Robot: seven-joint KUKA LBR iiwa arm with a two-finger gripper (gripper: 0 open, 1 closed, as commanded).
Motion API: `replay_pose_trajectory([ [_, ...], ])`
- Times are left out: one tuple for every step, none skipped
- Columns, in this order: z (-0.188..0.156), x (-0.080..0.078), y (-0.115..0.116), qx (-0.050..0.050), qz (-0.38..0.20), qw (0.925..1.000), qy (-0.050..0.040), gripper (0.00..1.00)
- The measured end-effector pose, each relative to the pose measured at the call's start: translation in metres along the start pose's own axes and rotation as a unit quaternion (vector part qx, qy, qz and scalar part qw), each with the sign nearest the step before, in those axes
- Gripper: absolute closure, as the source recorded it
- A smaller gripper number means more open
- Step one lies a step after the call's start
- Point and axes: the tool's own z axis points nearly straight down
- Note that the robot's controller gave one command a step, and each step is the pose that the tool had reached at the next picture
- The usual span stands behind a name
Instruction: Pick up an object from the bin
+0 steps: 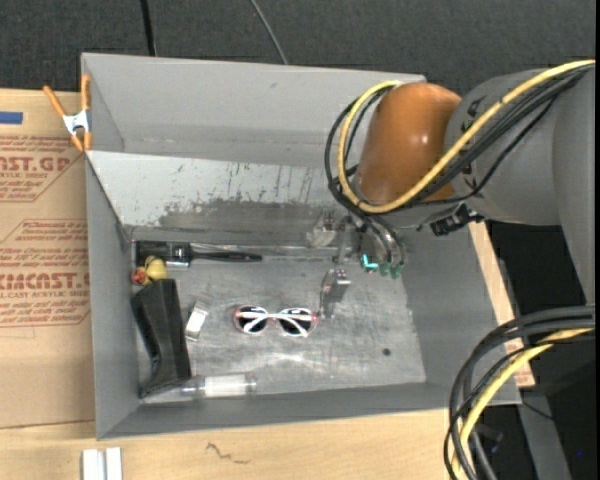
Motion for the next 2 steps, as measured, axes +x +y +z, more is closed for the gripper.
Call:
replay_pose_trajectory([
  [-0.004, -0.002, 0.0, 0.0, 0.0, 1.0, -0.0036, 0.0],
  [0.046, 0.031, 0.026, 0.0, 0.048, 0.9989, -0.0049, 0.0],
])
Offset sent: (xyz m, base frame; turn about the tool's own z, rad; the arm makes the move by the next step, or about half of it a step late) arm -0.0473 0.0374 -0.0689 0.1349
